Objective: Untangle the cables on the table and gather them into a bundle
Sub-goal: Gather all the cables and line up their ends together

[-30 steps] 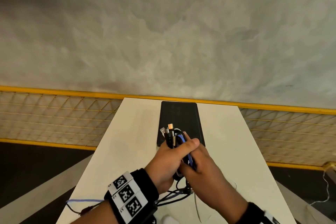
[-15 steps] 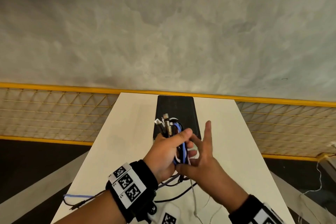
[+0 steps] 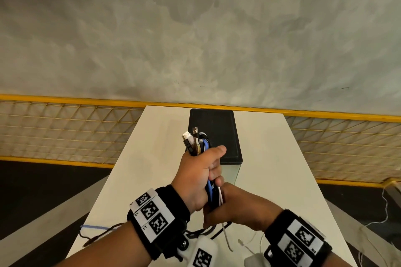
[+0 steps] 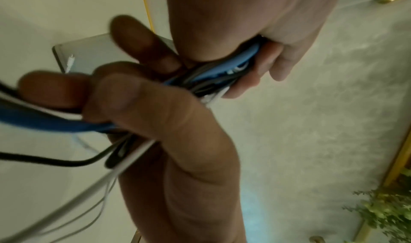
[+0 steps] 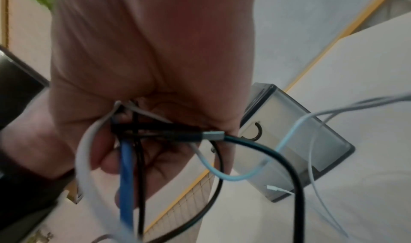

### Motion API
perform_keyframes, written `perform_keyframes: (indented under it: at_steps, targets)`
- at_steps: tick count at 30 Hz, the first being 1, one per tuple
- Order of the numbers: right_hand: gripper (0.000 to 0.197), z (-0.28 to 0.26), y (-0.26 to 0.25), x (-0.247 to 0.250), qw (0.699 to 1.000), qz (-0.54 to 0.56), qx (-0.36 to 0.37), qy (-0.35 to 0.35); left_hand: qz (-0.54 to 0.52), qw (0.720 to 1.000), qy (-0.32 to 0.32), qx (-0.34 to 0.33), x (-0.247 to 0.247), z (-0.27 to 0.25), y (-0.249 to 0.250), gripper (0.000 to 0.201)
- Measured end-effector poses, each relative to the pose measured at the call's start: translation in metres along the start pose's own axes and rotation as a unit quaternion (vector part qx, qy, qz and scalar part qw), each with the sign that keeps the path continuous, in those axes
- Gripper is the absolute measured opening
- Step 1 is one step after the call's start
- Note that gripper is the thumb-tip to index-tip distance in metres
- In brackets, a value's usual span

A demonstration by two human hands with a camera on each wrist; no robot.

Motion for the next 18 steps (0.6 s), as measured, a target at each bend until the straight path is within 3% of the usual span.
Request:
perform_keyframes:
  at_steps: [4,9,13,15,18]
  targets:
    - [0.024,0.004,-0.008,-0.003,1.0,-0.016,0.003,-0.001,-0.01,1.0,0.004,-0.005,0.001,0.004,0.019,0.04]
    - [0.022,-0.007,-0.032,0.003,0.998,0.038,0.053,-0.016,-0.008,0.997,-0.043,-0.062,-0.012,0.004,0.062,0.04]
    - [0.013,-0.034,-0.065,0.024,0.989,0.072,0.113,0.063,-0.022,0.986,-0.114,-0.121,-0.029,-0.006,0.104,0.039]
    - [0.016,-0.043,-0.075,0.03,0.989,0.02,0.127,0.077,0.023,0.981,-0.137,-0.138,-0.033,-0.011,0.116,0.041]
    - [0.014,-0.039,-0.063,0.031,0.99,-0.106,0.064,0.061,0.136,0.969,-0.167,-0.119,-0.029,-0.013,0.112,0.039]
Point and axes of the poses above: each hand's wrist, its own z-axis towards the middle knuckle, its own x-axis out of the back of the hand, y = z × x, the point moved 6 cm from there along z, towards the middle knuckle, and after that the axes turned 12 degrees about -x, right-handed, at the moved point
